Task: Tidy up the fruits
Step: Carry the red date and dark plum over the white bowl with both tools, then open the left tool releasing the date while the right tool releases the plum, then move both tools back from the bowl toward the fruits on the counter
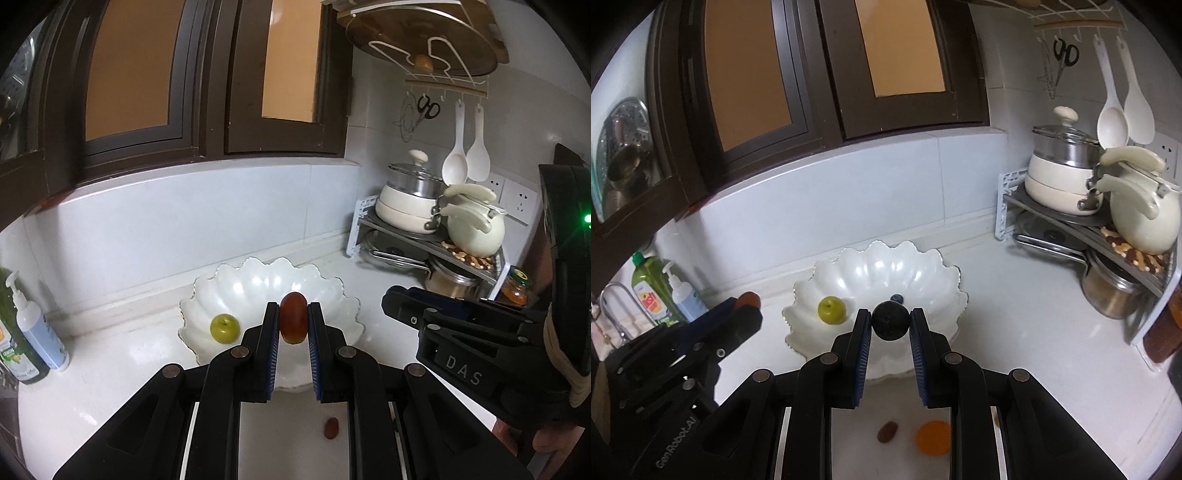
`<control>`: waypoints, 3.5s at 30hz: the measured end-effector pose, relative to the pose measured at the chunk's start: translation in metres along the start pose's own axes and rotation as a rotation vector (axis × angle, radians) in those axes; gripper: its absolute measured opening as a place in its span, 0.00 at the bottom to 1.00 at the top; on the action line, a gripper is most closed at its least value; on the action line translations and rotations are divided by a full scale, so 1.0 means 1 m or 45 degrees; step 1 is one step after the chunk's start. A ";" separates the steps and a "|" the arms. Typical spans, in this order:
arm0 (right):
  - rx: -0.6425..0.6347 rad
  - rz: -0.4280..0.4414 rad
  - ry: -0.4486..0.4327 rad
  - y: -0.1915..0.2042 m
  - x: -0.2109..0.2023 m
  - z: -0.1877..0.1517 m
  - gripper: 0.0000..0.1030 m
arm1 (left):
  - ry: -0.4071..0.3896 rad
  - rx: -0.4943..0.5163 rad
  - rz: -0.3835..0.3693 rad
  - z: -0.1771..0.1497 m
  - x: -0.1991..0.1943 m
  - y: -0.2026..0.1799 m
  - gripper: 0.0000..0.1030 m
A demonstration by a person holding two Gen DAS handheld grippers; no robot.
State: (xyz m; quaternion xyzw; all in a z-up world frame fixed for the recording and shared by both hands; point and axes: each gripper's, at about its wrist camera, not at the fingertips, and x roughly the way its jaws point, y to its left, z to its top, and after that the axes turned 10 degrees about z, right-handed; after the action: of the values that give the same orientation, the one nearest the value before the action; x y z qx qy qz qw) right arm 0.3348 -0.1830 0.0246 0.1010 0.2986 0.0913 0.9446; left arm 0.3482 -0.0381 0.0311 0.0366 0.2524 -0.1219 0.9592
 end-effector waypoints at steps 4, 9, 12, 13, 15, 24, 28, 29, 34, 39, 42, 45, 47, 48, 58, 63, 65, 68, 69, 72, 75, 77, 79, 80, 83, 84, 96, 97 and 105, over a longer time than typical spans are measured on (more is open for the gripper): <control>-0.002 -0.019 0.021 -0.002 0.019 0.008 0.22 | 0.007 0.016 0.008 0.008 0.015 0.005 0.16; -0.007 -0.043 0.065 -0.006 0.045 0.019 0.22 | 0.044 0.021 0.037 0.015 0.041 0.013 0.16; -0.001 -0.046 0.098 -0.010 0.061 0.023 0.22 | 0.078 0.022 0.036 0.016 0.057 0.016 0.16; 0.000 -0.047 0.110 -0.011 0.066 0.024 0.22 | 0.088 0.025 0.044 0.015 0.062 0.016 0.16; -0.006 -0.059 0.138 -0.014 0.078 0.026 0.22 | 0.111 0.030 0.051 0.014 0.073 0.017 0.16; 0.005 -0.099 0.265 -0.031 0.121 0.025 0.22 | 0.267 0.010 0.058 -0.001 0.121 0.024 0.16; 0.015 -0.106 0.324 -0.038 0.135 0.018 0.22 | 0.344 0.001 0.050 -0.008 0.140 0.026 0.16; 0.019 -0.106 0.343 -0.040 0.140 0.017 0.22 | 0.366 -0.006 0.045 -0.010 0.145 0.027 0.16; 0.031 -0.103 0.407 -0.047 0.157 0.010 0.22 | 0.436 0.000 0.054 -0.018 0.165 0.027 0.16; 0.042 -0.106 0.463 -0.053 0.173 0.007 0.22 | 0.518 0.002 0.049 -0.025 0.183 0.028 0.16; 0.044 -0.108 0.483 -0.055 0.178 0.006 0.22 | 0.555 0.002 0.059 -0.029 0.190 0.027 0.16; 0.044 -0.113 0.499 -0.056 0.182 0.005 0.22 | 0.583 -0.002 0.065 -0.032 0.195 0.027 0.16; 0.049 -0.112 0.510 -0.057 0.185 0.004 0.22 | 0.598 -0.005 0.064 -0.033 0.197 0.026 0.17; 0.053 -0.110 0.514 -0.058 0.186 0.003 0.22 | 0.601 -0.005 0.063 -0.032 0.196 0.028 0.18; 0.069 -0.097 0.501 -0.056 0.174 0.002 0.37 | 0.579 -0.020 0.125 -0.024 0.185 0.034 0.35; 0.041 -0.129 0.455 -0.049 0.157 0.007 0.37 | 0.545 -0.018 0.149 -0.018 0.171 0.036 0.35; 0.032 -0.130 0.434 -0.045 0.150 0.009 0.37 | 0.534 -0.017 0.151 -0.016 0.165 0.035 0.35; 0.024 -0.140 0.404 -0.042 0.137 0.011 0.37 | 0.511 -0.008 0.156 -0.012 0.154 0.033 0.35; 0.022 -0.142 0.390 -0.040 0.130 0.011 0.37 | 0.502 -0.004 0.155 -0.011 0.150 0.033 0.35; 0.023 -0.147 0.359 -0.039 0.116 0.011 0.37 | 0.469 0.006 0.148 -0.006 0.136 0.030 0.35; 0.020 -0.163 0.325 -0.038 0.099 0.010 0.37 | 0.432 0.019 0.142 -0.002 0.122 0.025 0.35; 0.017 -0.171 0.306 -0.039 0.089 0.009 0.37 | 0.409 0.035 0.145 0.000 0.113 0.021 0.35; 0.017 -0.181 0.282 -0.040 0.078 0.008 0.37 | 0.392 0.044 0.141 0.001 0.105 0.016 0.35; 0.017 -0.186 0.270 -0.040 0.072 0.008 0.37 | 0.387 0.044 0.137 0.001 0.102 0.015 0.35; 0.021 -0.195 0.241 -0.040 0.058 0.006 0.37 | 0.363 0.055 0.117 0.003 0.090 0.008 0.35; 0.023 -0.194 0.231 -0.040 0.052 0.005 0.37 | 0.349 0.061 0.113 0.004 0.085 0.006 0.35; 0.036 -0.204 0.107 -0.038 -0.011 -0.003 0.37 | 0.222 0.098 0.038 0.011 0.027 -0.018 0.35; 0.037 -0.206 0.099 -0.038 -0.015 -0.004 0.37 | 0.215 0.103 0.030 0.011 0.023 -0.021 0.36; 0.047 -0.246 0.040 -0.043 -0.052 -0.015 0.37 | 0.185 0.130 -0.034 0.006 -0.001 -0.039 0.36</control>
State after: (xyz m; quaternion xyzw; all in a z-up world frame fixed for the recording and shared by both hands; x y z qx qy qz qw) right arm 0.2895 -0.2347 0.0301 0.0877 0.3234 -0.0040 0.9422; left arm 0.3402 -0.0763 0.0366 0.0910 0.3153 -0.1444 0.9335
